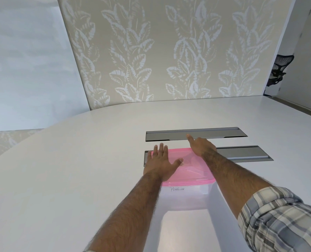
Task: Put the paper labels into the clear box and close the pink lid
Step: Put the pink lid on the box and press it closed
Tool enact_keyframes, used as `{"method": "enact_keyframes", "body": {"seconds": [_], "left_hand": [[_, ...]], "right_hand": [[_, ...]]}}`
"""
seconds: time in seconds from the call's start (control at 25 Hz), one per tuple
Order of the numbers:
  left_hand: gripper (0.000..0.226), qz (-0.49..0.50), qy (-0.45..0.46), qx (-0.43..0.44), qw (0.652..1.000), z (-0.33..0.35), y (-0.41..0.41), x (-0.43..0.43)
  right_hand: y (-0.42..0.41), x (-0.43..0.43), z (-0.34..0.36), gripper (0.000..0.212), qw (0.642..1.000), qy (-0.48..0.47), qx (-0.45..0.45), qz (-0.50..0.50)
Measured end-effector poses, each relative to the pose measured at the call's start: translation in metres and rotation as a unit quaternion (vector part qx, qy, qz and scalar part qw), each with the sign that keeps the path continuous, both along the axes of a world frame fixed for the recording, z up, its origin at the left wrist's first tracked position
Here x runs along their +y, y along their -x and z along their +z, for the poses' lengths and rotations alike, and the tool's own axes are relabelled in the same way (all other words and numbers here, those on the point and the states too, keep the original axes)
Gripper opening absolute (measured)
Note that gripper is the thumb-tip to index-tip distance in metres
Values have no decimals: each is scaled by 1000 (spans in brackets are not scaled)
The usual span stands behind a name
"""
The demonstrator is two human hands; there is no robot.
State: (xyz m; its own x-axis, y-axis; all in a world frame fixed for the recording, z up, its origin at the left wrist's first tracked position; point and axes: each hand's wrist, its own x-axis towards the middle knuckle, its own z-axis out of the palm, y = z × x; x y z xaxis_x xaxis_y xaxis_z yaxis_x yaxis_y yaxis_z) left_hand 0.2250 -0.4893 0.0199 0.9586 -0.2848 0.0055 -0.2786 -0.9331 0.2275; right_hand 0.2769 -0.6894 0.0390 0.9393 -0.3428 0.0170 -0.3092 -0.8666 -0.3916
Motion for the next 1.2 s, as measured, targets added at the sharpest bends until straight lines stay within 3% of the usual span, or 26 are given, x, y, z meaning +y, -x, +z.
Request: {"method": "enact_keyframes", "body": {"seconds": [0.12, 0.32, 1.2], "left_hand": [[111, 27, -16, 5, 1000, 2, 2, -2], [110, 21, -7, 11, 1000, 15, -11, -2], [107, 18, -53, -33, 998, 5, -5, -2]], "right_hand": [[-3, -3, -2, 66, 1000, -13, 20, -2], [-3, -3, -3, 51, 999, -16, 30, -7], [-6, -5, -10, 59, 998, -52, 14, -29]]}}
